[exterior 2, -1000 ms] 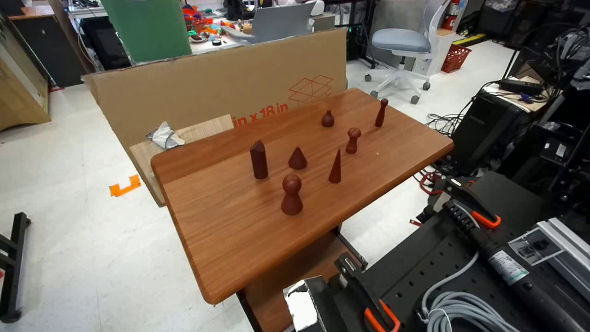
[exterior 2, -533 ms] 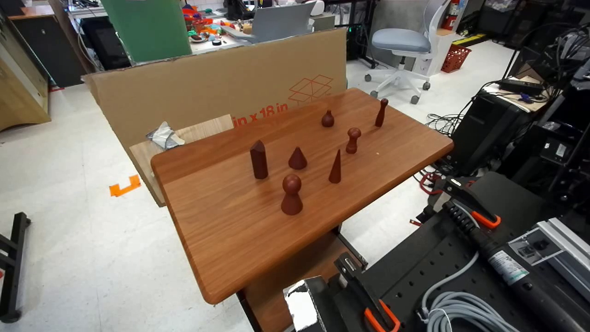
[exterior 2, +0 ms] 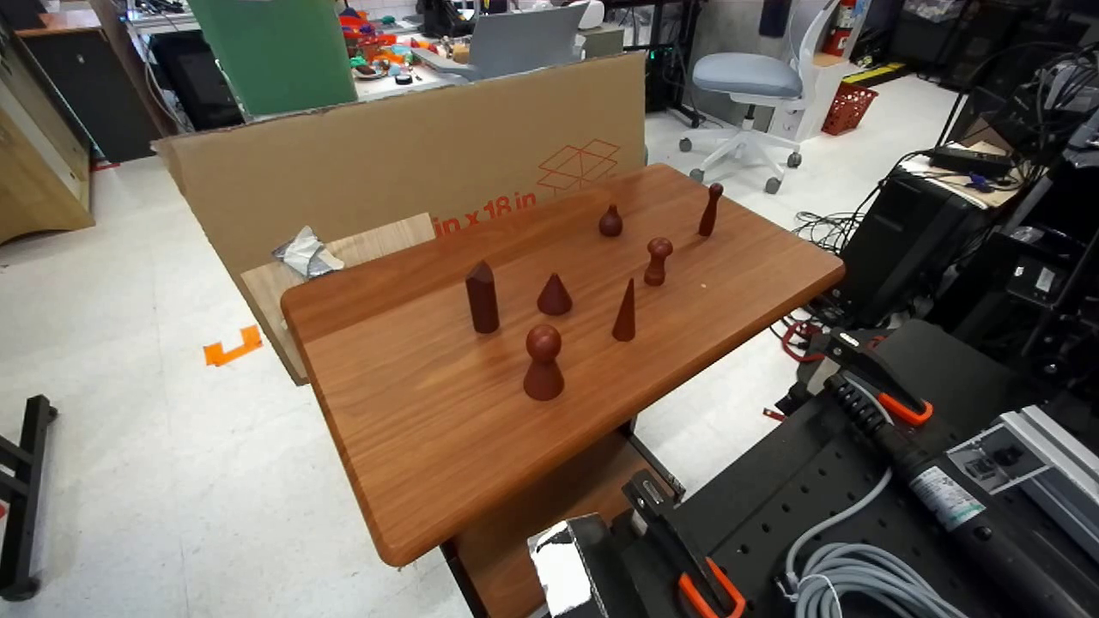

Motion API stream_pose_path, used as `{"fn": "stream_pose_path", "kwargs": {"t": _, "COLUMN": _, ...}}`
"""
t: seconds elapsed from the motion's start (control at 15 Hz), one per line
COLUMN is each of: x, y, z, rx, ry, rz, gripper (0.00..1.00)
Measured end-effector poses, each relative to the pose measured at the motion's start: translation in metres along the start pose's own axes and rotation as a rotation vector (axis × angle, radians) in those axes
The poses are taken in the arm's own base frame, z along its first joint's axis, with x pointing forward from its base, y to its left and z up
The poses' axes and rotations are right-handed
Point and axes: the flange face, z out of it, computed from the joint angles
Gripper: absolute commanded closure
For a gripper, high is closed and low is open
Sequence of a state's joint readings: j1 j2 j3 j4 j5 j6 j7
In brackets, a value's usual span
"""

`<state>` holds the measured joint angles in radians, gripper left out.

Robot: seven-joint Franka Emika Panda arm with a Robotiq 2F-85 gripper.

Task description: Move the object on the right to the front

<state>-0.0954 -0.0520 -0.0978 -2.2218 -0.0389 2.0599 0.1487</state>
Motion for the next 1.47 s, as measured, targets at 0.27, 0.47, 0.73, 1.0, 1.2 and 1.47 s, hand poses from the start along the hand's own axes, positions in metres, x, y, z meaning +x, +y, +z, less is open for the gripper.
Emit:
{"fn": "stream_pose_path", "kwargs": {"t": 0.27, "x": 0.046, "y": 0.019, "z": 0.043, "rx": -0.011, "ry": 0.014, "rz": 0.002, "gripper": 0.00}}
{"fn": "stream_pose_path", "kwargs": {"t": 0.47, "x": 0.077, "y": 0.022, "z": 0.075, "rx": -0.027, "ry": -0.003, "rz": -0.037, "gripper": 0.00}}
{"fn": "stream_pose_path", "kwargs": {"t": 0.73, "x": 0.111, "y": 0.016, "z": 0.121, "rx": -0.060, "ry": -0.051, "rz": -0.088, "gripper": 0.00}}
{"fn": "stream_pose_path", "kwargs": {"t": 1.0, "x": 0.137, "y": 0.006, "z": 0.159, "rx": -0.107, "ry": -0.080, "rz": -0.128, "gripper": 0.00}}
{"fn": "stream_pose_path", "kwargs": {"t": 1.2, "x": 0.152, "y": 0.001, "z": 0.178, "rx": -0.130, "ry": -0.088, "rz": -0.147, "gripper": 0.22}}
{"fn": "stream_pose_path", "kwargs": {"t": 1.47, "x": 0.164, "y": -0.002, "z": 0.188, "rx": -0.149, "ry": -0.092, "rz": -0.161, "gripper": 0.49}}
